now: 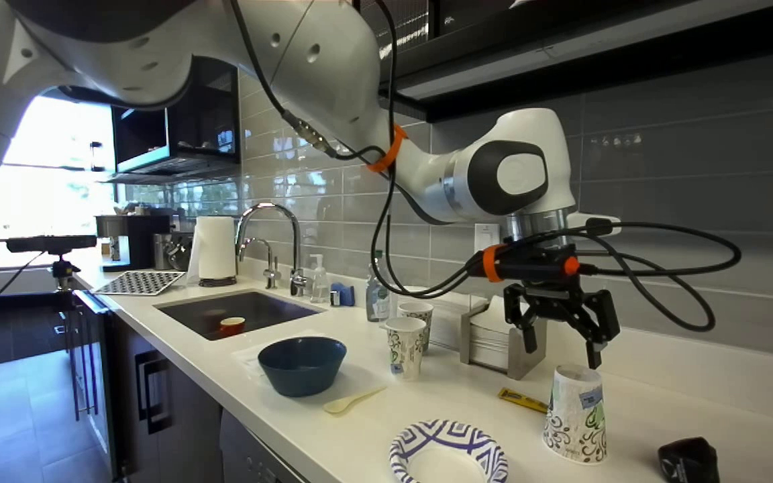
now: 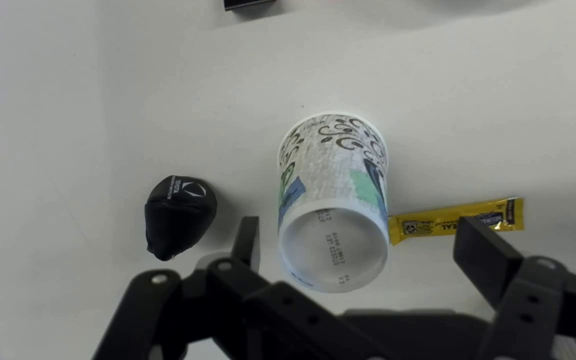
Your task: Move the cup on the right slightly to the left and place the one in the middle upside down
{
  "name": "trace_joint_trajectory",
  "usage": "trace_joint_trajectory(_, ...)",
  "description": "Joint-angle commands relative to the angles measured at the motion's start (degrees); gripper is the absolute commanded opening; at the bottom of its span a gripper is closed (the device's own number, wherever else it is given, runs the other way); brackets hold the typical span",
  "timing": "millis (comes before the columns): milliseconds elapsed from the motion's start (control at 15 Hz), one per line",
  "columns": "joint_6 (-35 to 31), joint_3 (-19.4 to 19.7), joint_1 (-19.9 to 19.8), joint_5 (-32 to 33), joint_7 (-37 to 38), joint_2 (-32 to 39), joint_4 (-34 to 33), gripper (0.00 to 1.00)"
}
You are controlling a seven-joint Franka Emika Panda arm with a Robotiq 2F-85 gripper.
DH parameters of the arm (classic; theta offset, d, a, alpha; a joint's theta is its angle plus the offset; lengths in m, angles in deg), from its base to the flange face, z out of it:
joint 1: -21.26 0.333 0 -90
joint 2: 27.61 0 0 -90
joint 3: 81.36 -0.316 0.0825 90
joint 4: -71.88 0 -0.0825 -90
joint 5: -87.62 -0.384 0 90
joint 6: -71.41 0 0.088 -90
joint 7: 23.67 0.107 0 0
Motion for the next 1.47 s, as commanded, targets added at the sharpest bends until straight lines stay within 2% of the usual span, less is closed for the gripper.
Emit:
trace_joint_trajectory(0, 3.22, -1.61, -1.97, -2.58, -2.27, 2.8, -4.37, 1.0)
trace_joint_trajectory(867, 6.18, -3.17, -3.97, -4.33, -3.9, 8.64, -11.35, 1.0)
trace_joint_trajectory(933, 6.3, -3.22, -3.99, -4.27, -3.91, 8.95, -11.73, 0.96)
trace_joint_trajectory(1133, 6.98, -3.19, -4.08, -4.03, -3.82, 9.84, -13.14, 0.69)
trace_joint_trajectory(1400, 7.74, -3.25, -4.25, -4.0, -3.64, 10.84, -14.76, 0.41)
